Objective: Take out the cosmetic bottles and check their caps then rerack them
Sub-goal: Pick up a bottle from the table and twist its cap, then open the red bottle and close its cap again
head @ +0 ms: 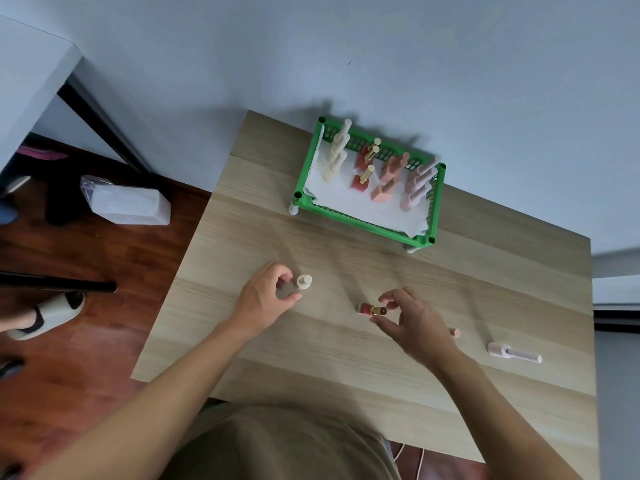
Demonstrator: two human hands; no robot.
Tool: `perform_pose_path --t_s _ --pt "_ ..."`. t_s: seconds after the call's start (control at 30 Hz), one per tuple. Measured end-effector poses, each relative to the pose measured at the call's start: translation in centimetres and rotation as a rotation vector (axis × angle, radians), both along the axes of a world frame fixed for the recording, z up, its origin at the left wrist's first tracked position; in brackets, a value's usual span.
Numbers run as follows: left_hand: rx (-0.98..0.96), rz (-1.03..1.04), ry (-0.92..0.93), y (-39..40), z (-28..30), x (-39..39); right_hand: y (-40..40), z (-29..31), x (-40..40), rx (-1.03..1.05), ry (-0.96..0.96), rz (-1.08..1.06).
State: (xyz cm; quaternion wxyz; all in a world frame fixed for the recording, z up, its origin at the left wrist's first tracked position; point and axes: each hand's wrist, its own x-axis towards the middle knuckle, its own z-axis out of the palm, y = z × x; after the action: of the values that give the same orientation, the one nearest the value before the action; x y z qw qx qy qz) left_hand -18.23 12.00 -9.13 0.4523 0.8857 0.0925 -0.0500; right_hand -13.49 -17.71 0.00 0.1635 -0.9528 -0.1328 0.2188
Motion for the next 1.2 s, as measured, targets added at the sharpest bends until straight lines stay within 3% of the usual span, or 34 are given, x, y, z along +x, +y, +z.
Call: perform_pose_path --t_s 0.13,0.37,0.87,1.2 --pt "0.033 0.038 0.030 -0.4 0.0 -1.6 0.2 -0.5 -0.1 0.020 -0.037 -0.003" --pt "0.013 -0.125 0.045 -4.1 0.0 -3.1 0.1 -0.2 0.0 0.057 -0.058 0.024" --pt "0.052 -0.322 0.083 -11.1 0.0 1.7 -0.6 -0.2 0.4 0.087 -0.060 0.078" --pt "0.062 -0.302 0.065 -13.3 0.0 2.3 -1.9 -0.5 0.8 0.090 -0.017 0.072"
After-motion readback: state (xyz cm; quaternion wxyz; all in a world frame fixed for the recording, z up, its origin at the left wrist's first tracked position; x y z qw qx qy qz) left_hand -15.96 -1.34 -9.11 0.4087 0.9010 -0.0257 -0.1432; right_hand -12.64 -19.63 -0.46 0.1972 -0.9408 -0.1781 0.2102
